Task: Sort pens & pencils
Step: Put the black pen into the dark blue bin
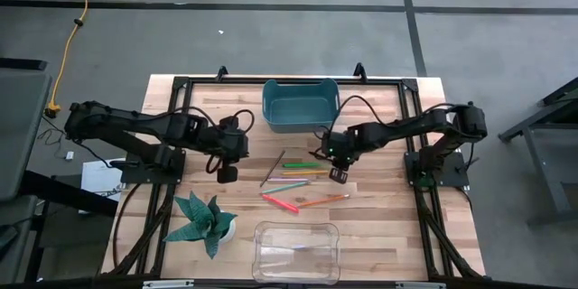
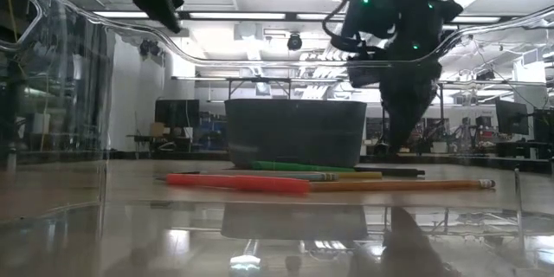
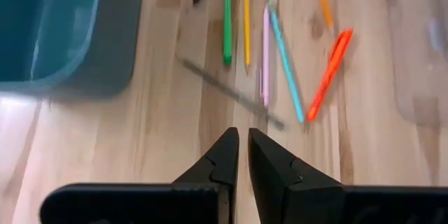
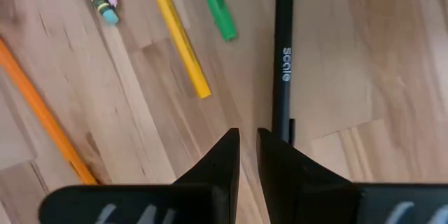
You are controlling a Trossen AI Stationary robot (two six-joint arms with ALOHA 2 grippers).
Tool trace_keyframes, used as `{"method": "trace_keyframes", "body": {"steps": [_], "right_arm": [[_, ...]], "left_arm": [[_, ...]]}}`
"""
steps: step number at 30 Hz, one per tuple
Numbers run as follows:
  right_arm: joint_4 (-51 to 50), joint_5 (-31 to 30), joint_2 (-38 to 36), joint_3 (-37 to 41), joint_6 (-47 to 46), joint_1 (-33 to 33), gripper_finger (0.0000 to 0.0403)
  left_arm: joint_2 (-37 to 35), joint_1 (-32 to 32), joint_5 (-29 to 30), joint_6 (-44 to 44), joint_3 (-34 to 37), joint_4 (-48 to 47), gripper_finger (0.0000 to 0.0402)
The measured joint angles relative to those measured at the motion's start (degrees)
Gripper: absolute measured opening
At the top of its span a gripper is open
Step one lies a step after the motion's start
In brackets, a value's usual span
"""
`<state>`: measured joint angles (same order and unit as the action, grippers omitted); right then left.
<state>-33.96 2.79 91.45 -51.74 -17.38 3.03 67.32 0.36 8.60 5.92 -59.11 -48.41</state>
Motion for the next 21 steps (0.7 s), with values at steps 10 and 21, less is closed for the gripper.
{"method": "trace_keyframes", "body": {"steps": [10,21], "right_arm": [[4.34,4.46,-0.01,-0.87,2.37,0.74,0.0072],[2.89,3.27,-0.01,-1.08,7.13,5.06,0.0090]], "left_arm": [[-0.29,0.00,1.55,2.02,-0.03,-4.25,0.0024],[-0.29,0.00,3.91,0.38,-0.03,-4.24,0.0024]]}}
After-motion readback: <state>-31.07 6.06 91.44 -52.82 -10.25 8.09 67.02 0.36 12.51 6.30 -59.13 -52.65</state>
